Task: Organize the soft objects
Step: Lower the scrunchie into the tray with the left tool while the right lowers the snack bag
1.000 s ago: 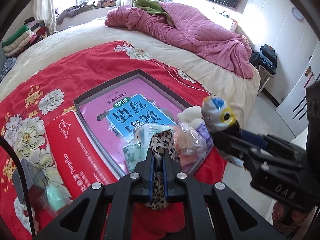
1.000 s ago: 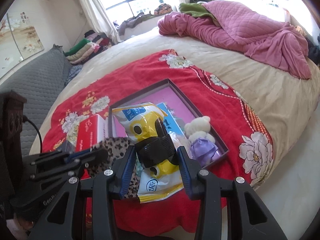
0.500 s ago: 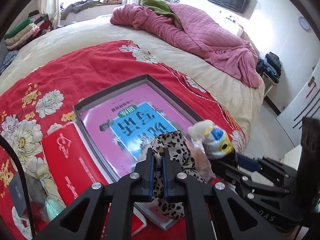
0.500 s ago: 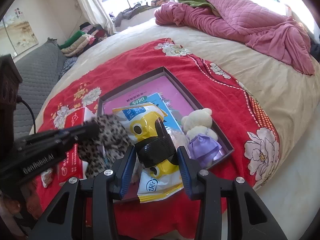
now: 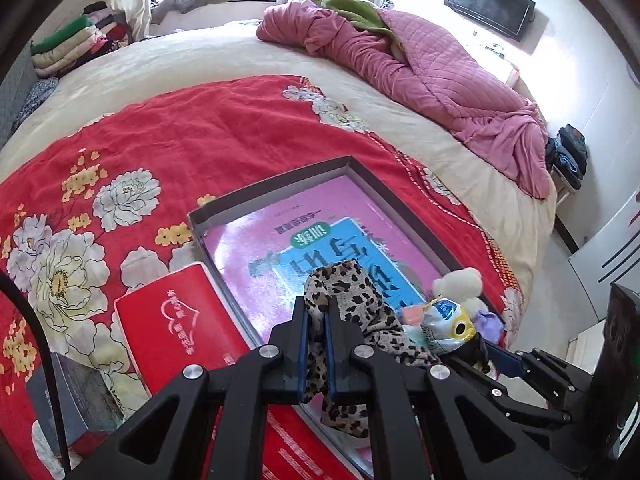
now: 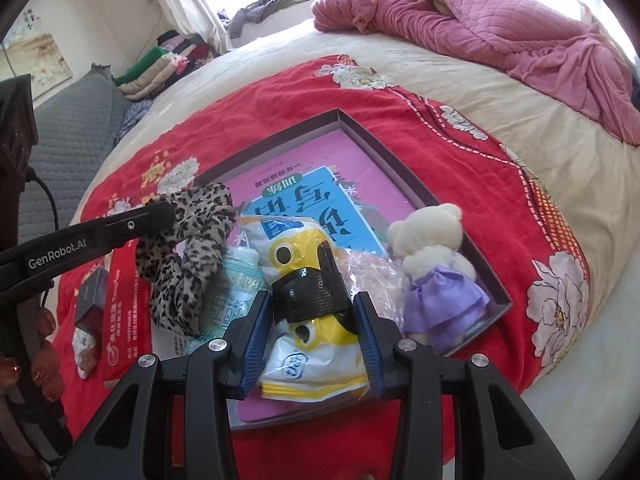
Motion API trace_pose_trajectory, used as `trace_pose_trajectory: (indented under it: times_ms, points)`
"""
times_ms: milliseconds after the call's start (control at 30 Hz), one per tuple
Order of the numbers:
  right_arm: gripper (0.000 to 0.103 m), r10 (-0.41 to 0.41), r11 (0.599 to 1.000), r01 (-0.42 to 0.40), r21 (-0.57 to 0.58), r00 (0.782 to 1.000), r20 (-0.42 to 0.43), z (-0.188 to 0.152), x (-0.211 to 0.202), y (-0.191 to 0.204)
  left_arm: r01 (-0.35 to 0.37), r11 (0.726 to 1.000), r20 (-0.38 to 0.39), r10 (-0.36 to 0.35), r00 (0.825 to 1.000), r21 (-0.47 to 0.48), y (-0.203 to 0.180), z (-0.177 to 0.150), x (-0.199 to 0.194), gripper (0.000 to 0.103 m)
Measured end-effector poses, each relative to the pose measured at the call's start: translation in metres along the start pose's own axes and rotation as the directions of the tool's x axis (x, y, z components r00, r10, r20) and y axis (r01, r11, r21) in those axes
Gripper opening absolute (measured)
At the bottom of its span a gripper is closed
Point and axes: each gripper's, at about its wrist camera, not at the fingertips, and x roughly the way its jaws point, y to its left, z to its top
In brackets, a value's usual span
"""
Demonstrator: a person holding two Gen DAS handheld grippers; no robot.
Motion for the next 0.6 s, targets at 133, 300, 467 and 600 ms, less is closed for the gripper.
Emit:
trace_pose_trajectory:
  times_ms: [133,300,467,600]
  points:
    - [0.042,-0.019,1.0,0.019,0.002,1.0,0.01,0.004,0.005,0.001,-0.021,1.0,-0.001,0.021,1.0,-0.009,0.005,0.001,0.004,0.007]
    - [0.043,-0.043,0.999,0.043,0.0,0.999,0.023,0.009,0.009,0.002,-0.067,0.998,0.003,0.067,0.998,0.006,0.008,0.003,0.006,0.007]
    - [0.043,-0.063,0.996,0.065,-0.069,0.998,0.02,0.009,0.011,0.012,-0.072,0.997,-0.021,0.072,0.997,0.008,0.01,0.002,0.014,0.007]
    - [0.044,-0.084,0.991,0.086,-0.107,0.996,0.023,0.005,0.011,0.016,-0.056,0.998,-0.045,0.056,0.997,0.016,0.005,-0.002,0.022,0.007]
